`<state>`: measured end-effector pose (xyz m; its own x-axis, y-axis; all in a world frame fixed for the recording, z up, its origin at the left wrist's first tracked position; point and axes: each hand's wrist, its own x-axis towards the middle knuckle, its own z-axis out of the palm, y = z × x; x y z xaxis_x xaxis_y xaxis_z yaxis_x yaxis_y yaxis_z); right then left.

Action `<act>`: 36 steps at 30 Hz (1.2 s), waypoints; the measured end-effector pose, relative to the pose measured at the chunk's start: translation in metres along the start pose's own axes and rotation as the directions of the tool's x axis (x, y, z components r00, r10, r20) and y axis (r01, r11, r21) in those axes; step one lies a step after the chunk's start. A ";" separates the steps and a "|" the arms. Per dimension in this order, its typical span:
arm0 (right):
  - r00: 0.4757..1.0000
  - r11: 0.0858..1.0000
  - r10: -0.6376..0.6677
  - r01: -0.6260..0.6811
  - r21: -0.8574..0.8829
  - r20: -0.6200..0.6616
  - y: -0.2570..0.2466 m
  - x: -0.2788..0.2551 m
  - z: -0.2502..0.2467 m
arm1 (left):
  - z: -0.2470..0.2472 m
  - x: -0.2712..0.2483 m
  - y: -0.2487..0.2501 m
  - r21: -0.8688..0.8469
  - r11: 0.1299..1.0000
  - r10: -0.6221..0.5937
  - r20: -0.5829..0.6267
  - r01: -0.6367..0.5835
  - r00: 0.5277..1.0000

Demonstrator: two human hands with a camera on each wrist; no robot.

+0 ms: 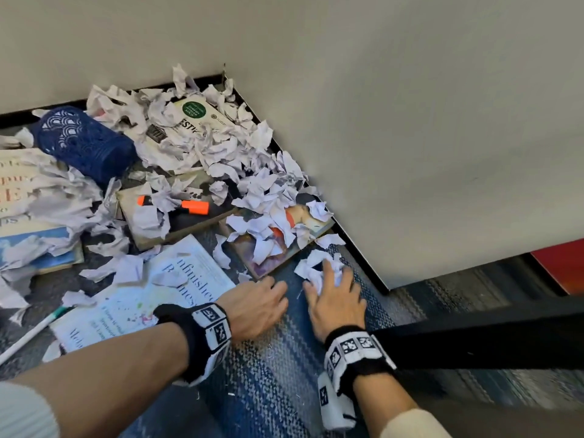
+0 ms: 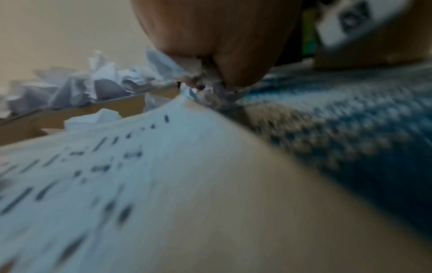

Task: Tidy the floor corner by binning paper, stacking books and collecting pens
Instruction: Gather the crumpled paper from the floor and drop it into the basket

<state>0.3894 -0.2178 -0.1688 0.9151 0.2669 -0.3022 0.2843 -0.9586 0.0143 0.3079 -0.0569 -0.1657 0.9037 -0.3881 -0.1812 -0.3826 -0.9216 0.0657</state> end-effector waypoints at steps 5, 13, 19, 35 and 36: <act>0.986 0.988 -0.149 0.151 0.012 -0.074 0.003 -0.017 0.020 | -0.051 0.034 -0.010 -0.172 0.948 -0.281 -0.046 0.269 0.959; 0.979 0.862 0.104 -0.001 0.507 -0.175 0.009 -0.016 -0.008 | -0.045 0.071 -0.034 -0.144 0.934 -0.334 -0.026 0.327 0.942; 0.972 0.852 0.207 -0.125 0.509 -0.108 -0.002 0.019 -0.026 | -0.021 0.056 -0.045 -0.121 0.949 -0.302 -0.067 0.292 0.951; 0.985 0.983 -0.173 0.173 0.053 -0.006 -0.027 0.024 -0.002 | -0.007 0.000 -0.083 -0.207 0.629 -0.769 -0.023 0.750 0.639; 0.980 0.979 -0.197 0.196 0.054 0.006 -0.026 0.022 -0.002 | -0.008 -0.002 -0.087 -0.226 0.648 -0.749 -0.015 0.727 0.663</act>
<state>0.4022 -0.1866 -0.1743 0.8397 0.4497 -0.3046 0.4424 -0.8916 -0.0966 0.3410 0.0237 -0.1632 0.8882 0.4328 -0.1544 0.4527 -0.8818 0.1322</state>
